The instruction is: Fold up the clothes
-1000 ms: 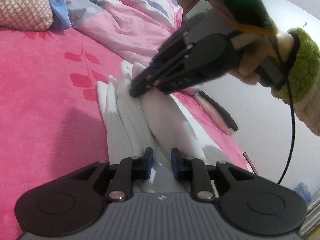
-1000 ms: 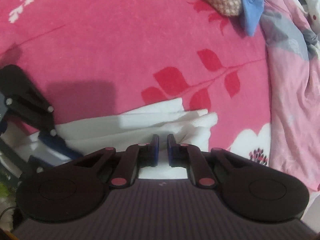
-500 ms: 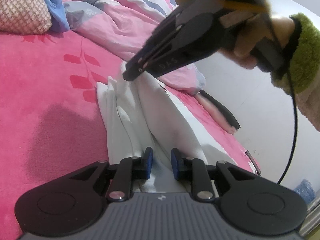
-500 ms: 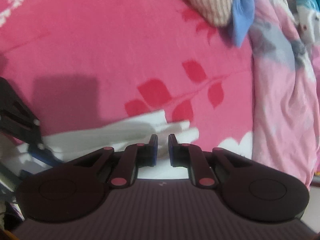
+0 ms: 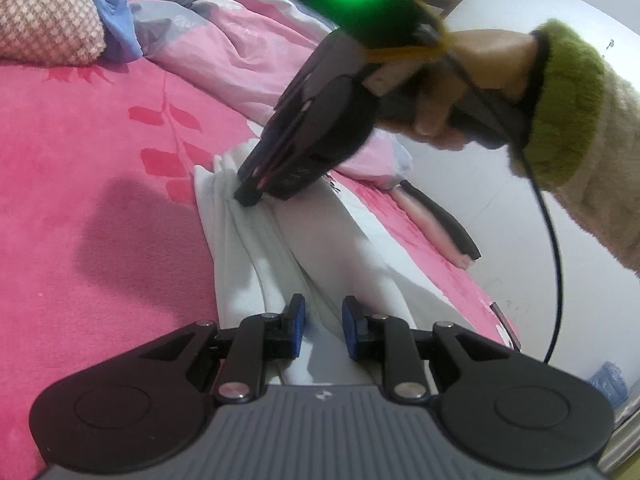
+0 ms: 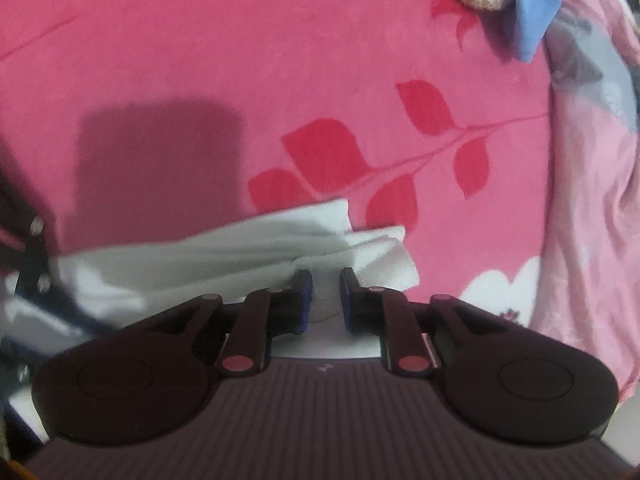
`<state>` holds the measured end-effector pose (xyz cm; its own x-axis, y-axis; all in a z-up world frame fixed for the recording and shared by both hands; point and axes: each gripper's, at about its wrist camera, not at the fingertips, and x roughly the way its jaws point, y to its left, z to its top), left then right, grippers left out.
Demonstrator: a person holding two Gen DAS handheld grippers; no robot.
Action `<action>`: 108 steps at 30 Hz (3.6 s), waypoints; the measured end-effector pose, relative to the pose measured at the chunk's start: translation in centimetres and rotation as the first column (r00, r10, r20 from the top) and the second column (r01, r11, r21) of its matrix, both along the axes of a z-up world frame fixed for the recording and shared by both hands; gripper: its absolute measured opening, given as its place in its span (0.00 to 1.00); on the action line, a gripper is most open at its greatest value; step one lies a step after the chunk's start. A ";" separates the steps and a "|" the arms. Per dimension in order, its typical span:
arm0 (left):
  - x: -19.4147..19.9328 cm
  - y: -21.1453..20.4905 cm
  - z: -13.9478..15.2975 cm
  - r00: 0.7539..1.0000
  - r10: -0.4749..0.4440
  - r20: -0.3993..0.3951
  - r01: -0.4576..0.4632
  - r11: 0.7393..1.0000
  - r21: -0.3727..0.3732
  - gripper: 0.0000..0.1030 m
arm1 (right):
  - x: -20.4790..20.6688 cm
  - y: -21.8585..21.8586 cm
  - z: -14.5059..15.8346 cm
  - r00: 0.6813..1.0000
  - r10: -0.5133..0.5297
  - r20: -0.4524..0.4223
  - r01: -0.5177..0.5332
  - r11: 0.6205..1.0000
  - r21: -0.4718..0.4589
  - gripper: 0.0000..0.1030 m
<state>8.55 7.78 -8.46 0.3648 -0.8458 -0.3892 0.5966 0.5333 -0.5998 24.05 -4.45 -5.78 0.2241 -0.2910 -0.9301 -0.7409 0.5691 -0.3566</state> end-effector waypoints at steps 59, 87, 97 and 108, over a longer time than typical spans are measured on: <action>-4.5 2.3 1.3 0.973 -0.206 0.102 0.215 0.974 -0.077 0.48 | -9.5 -10.4 1.9 0.733 -0.648 0.208 0.251 0.542 0.802 0.14; -2.5 5.2 -2.5 0.950 -0.228 -0.212 0.205 0.971 -0.126 0.06 | -14.7 -9.6 4.7 0.845 -0.471 0.255 0.066 0.565 0.823 0.16; -3.5 7.2 1.0 0.988 -0.152 -0.035 0.148 0.985 -0.089 0.13 | -14.9 -7.5 1.0 0.863 -0.439 0.249 0.066 0.587 0.807 0.14; -2.9 2.3 -1.3 0.982 -0.108 -0.155 0.106 0.994 -0.025 0.03 | -14.3 -7.3 3.2 0.832 -0.459 0.312 0.053 0.626 0.778 0.14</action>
<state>5.60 10.04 -9.77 0.2080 -0.8837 -0.4193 0.5483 0.4604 -0.6982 9.77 -11.75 -2.59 0.6846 0.3013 -0.6637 -0.3892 0.9210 0.0167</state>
